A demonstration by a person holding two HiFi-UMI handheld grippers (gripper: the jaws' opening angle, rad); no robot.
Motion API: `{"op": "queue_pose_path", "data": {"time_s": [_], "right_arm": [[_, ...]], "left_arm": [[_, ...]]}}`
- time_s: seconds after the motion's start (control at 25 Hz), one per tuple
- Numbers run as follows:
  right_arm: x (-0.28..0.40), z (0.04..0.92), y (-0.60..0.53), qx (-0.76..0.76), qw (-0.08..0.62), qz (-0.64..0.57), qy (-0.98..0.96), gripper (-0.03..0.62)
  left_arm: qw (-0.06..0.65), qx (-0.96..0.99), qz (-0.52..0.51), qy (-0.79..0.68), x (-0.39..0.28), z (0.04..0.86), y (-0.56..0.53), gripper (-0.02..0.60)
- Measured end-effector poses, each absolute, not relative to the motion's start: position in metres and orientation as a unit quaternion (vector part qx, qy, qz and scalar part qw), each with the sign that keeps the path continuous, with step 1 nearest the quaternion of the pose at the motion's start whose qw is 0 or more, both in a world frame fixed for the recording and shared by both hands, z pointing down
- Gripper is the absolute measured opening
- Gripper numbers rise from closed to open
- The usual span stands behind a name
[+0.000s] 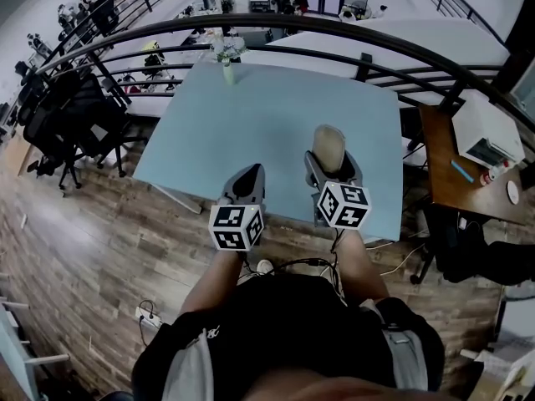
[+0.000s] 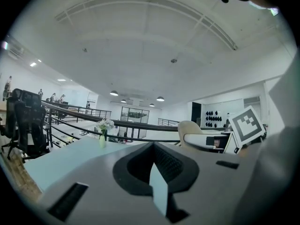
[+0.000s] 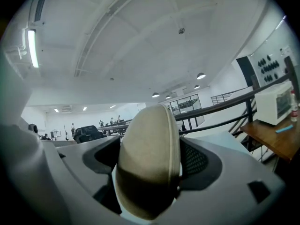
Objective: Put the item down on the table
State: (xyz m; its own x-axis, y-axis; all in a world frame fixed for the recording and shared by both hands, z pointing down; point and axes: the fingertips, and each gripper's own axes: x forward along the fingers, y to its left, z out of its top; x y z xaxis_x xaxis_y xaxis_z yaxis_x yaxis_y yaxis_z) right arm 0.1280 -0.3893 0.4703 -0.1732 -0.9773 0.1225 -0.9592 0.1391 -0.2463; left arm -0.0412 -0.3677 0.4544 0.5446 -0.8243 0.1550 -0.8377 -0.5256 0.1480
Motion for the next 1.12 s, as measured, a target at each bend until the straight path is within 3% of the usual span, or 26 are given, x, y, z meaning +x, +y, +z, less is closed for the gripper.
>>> {"op": "queue_pose_path", "data": {"time_s": [1.12], "right_arm": [[0.122,0.632,-0.47,-0.652,-0.084,-0.267,0.704,0.397]], "left_arm": [[0.118,0.858,0.047,-0.498,-0.089,0.472,-0.419,0.014]]}}
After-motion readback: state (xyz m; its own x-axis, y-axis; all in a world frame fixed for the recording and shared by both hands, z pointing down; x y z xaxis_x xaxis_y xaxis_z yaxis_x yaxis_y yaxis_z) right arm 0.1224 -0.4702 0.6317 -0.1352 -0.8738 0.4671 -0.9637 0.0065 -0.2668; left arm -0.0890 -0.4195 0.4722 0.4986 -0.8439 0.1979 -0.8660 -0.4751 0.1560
